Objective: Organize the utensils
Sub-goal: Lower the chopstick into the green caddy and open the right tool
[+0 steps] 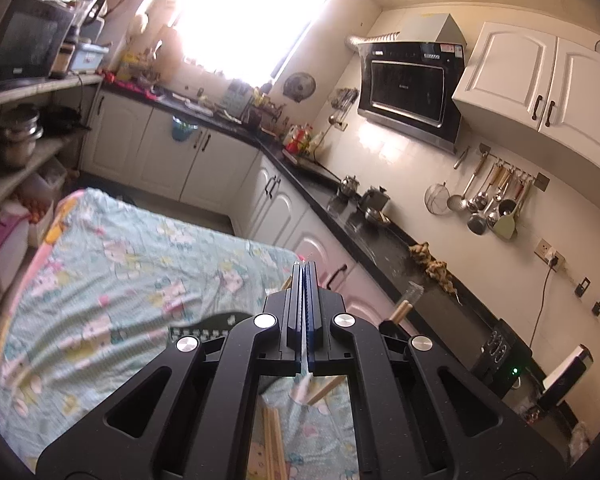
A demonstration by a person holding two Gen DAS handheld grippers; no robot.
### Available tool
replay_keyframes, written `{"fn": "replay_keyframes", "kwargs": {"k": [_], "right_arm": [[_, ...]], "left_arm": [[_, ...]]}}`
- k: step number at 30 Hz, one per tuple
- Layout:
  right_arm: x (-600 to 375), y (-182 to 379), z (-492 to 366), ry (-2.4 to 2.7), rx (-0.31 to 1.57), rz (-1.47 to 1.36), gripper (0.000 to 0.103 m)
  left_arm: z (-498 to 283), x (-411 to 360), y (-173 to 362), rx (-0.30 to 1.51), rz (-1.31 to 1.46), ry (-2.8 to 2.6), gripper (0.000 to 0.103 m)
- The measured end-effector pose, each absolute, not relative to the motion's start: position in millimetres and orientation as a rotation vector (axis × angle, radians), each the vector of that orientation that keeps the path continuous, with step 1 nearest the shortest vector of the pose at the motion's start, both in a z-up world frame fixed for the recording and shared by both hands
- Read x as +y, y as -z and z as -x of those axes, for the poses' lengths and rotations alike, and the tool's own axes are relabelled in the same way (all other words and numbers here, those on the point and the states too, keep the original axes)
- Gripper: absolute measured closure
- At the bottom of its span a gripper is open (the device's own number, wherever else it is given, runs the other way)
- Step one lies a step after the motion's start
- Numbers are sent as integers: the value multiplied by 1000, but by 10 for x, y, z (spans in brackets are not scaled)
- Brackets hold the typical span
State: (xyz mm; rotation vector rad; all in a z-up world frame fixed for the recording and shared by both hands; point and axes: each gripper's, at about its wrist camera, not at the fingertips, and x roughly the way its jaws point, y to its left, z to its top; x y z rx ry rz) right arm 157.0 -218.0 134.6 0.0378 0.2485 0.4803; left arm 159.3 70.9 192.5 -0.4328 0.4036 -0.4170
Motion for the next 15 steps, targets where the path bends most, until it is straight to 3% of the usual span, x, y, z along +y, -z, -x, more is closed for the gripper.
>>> {"fn": "replay_keyframes", "kwargs": {"k": [15], "right_arm": [[-2221,-1520,-1757,-448,148,-62,97]], "left_arm": [[-1949,984,-2116,370,448,320,103]]}}
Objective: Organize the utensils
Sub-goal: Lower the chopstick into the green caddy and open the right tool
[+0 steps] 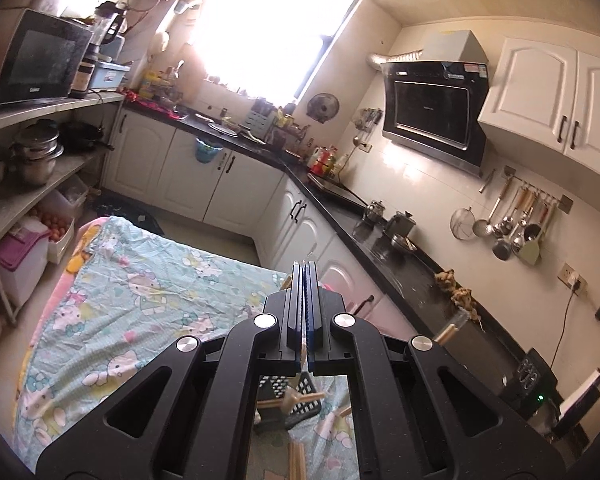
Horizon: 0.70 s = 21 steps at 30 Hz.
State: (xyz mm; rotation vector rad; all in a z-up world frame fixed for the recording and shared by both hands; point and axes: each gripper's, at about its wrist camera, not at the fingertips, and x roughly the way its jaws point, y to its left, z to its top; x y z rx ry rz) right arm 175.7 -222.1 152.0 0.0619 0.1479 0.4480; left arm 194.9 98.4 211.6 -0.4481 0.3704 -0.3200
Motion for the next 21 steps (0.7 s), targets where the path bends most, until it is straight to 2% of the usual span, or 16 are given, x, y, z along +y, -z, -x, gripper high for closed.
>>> {"fn": "replay_keyframes", "kwargs": {"k": [21], "right_arm": [[-2033,-1495,-1962,-448,67,-42,97]], "left_arm": [[-2332,863,-1832,382,492,335,103]]}}
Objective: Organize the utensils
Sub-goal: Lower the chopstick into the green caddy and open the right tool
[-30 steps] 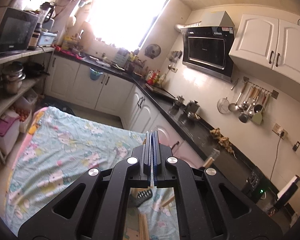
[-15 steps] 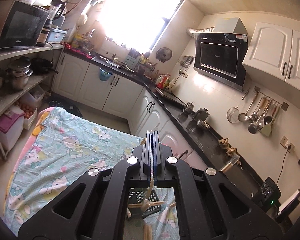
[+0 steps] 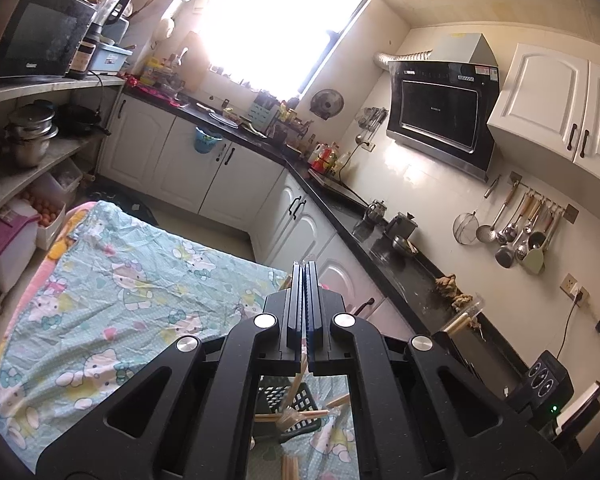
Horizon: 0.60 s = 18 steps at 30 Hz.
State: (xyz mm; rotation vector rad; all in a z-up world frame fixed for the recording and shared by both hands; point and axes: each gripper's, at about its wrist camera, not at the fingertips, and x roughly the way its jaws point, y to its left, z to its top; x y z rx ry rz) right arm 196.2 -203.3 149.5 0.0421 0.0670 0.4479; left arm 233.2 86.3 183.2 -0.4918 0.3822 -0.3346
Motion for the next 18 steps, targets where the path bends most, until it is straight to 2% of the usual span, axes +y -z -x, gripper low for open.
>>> {"fn": "replay_keyframes", "kwargs": {"k": [18], "right_arm": [[-1956,-1179,-2105,-439,123,-69,97]], "left_arm": [[-2402,778,-1486,399,501,355,103]]}}
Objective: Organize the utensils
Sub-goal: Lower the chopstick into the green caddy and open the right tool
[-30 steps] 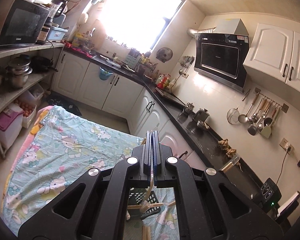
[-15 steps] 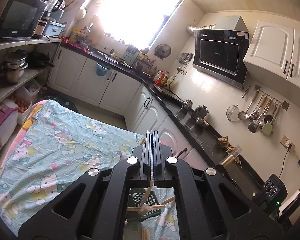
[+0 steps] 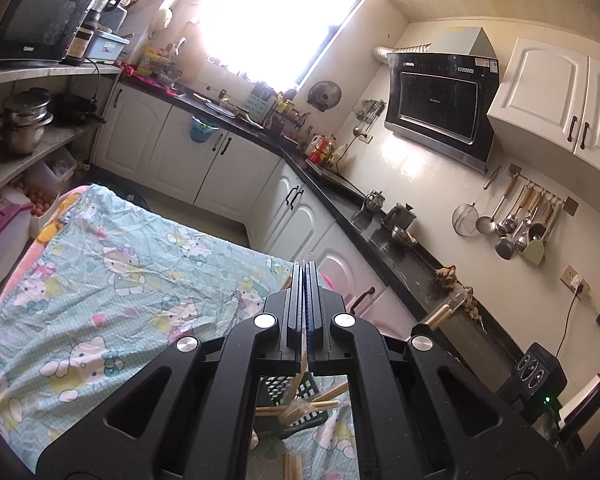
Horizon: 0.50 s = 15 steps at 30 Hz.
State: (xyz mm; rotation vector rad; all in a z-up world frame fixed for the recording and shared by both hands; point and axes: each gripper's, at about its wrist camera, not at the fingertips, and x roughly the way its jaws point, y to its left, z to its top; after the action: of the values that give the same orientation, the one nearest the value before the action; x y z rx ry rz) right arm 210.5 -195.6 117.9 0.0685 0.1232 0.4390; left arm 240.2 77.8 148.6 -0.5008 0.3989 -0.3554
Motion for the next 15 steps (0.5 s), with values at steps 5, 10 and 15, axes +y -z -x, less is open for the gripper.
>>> {"fn": "replay_keyframes", "kwargs": {"k": [5,10,15], "right_arm": [[-1956,-1081,-2143,-431,140,-77,97],[-1952,-945,-2208,-424,176,-93,97],[-1924,-808,-2265,-421,225,-102,97]], "left_arm": [[-2410,774,-1344,414,511,355,103],[-2417,801,-1160,442,538,347,103],[-2417,798,-993,477,544,338,103]]}}
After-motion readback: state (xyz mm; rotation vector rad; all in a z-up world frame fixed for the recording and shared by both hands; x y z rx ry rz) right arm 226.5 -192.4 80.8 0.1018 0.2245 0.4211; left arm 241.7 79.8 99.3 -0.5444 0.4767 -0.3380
